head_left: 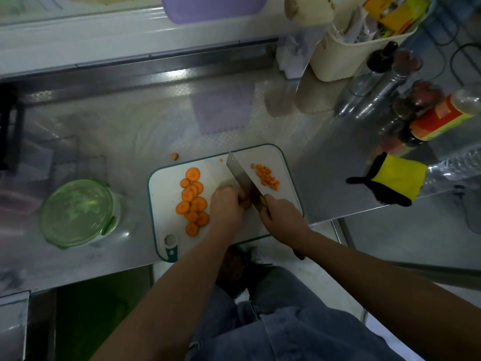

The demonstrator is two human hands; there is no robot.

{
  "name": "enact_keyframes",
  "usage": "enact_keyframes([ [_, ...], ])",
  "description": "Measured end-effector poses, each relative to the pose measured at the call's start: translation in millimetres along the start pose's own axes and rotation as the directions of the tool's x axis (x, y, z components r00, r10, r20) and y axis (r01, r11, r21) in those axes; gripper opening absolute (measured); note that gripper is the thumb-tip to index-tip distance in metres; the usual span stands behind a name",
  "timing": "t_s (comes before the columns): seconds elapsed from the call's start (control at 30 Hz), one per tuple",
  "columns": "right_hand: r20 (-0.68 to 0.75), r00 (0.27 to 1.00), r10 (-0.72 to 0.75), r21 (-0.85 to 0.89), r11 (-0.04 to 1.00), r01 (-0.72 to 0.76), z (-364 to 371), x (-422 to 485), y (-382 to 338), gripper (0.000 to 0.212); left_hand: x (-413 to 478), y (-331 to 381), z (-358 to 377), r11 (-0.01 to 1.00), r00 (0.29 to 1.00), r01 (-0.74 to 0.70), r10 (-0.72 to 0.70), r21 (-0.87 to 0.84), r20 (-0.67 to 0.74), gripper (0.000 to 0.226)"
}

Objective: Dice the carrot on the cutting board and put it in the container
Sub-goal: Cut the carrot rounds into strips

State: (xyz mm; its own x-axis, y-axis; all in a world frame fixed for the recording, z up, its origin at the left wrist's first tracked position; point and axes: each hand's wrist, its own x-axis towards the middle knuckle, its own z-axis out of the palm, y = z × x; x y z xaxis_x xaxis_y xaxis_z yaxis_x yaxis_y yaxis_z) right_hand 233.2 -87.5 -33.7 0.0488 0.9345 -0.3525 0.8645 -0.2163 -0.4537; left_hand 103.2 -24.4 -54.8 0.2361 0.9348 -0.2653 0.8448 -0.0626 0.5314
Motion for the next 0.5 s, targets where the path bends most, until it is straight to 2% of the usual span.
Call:
enact_keyframes([
  [0.17,-0.028,1.0,-0.013,0.041,0.999,0.014,-11.0,0.7,-3.9,0.014,-2.2,-4.4,-0.4,0.993,0.998,-0.064,0.063,0.096,0.02,0.015],
  [0.4,0.004,1.0,0.007,0.034,0.999,-0.007,-11.4,0.0,-11.4,0.013,-7.7,-7.8,-0.4,0.984,0.984,-0.17,0.173,0.054,-0.048,0.01],
  [0.5,0.004,1.0,0.006,0.039,0.999,-0.006,-9.7,-0.9,-12.9,0.013,-7.8,-7.9,1.2,0.985,0.985,-0.161,0.163,0.055,-0.047,0.014],
])
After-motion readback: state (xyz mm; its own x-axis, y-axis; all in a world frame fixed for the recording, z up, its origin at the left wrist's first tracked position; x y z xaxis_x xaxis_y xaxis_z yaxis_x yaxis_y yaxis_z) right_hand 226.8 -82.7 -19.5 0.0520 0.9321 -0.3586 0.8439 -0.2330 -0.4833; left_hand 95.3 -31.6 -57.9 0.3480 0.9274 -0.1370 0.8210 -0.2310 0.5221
